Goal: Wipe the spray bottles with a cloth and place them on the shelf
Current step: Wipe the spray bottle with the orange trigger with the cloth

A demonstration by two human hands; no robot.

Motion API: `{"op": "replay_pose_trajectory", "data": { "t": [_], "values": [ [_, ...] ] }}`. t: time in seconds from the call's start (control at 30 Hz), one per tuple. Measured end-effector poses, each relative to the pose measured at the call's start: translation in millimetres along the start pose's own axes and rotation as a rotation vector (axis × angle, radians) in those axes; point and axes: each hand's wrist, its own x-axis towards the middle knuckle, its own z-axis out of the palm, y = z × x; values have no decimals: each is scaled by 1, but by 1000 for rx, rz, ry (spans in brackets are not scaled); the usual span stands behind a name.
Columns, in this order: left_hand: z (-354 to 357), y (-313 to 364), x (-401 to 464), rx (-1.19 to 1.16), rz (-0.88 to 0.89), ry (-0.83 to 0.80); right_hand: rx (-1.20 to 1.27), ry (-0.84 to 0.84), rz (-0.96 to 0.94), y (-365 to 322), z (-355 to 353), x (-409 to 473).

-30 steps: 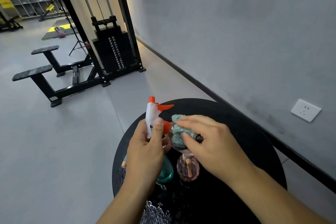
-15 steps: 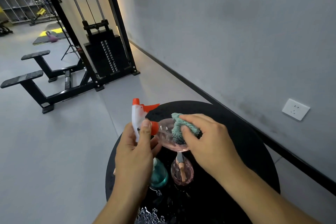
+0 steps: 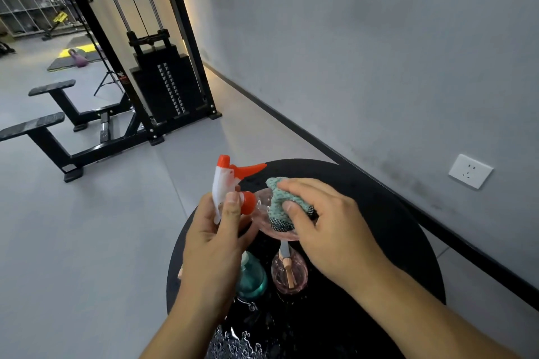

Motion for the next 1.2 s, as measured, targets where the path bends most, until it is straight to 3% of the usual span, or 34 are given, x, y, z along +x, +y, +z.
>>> {"op": "replay_pose_trajectory", "data": {
  "t": [0.23,0.43,0.63,0.8,0.97,1.2],
  "values": [
    [-2,2,3,-36,2,22,-18,130,116,15,-10,8],
    [5,1,0,-53,-29,18,-9,-7,-22,0,-1,0],
    [2,7,1,-114,-36,63,-3,141,149,18,-11,9],
    [5,5,2,-105,-67,70,15,95,6,5,-3,1],
    [1,8,3,-161,-79,111,-16,144,127,17,-10,8],
    [5,10,0,-121,-165,138,5,122,23,10,-4,3]
  ]
}}
